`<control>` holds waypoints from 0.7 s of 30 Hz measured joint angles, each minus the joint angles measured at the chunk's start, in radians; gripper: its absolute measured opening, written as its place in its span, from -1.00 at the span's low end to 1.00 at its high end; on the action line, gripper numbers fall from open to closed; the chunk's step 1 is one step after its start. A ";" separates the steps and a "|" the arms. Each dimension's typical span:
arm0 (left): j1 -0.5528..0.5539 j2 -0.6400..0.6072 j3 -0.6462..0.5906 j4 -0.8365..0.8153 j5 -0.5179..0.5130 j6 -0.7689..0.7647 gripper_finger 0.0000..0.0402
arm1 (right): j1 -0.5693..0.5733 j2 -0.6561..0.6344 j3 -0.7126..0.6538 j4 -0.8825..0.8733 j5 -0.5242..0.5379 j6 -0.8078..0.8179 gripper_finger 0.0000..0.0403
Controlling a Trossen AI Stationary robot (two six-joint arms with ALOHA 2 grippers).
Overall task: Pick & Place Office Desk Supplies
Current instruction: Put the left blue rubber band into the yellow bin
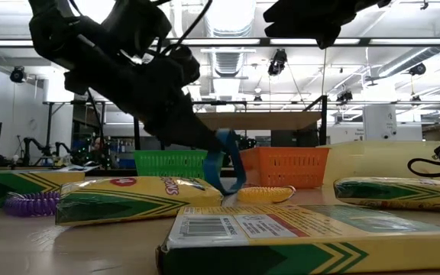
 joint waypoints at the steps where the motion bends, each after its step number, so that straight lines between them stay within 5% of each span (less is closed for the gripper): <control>1: 0.000 0.000 0.000 -0.003 0.000 0.000 -0.91 | 0.000 0.000 0.000 0.000 0.000 -0.001 -0.09; 21: -0.001 0.000 0.000 -0.001 0.045 0.004 -0.90 | 0.000 0.000 0.000 0.000 0.000 0.000 -0.09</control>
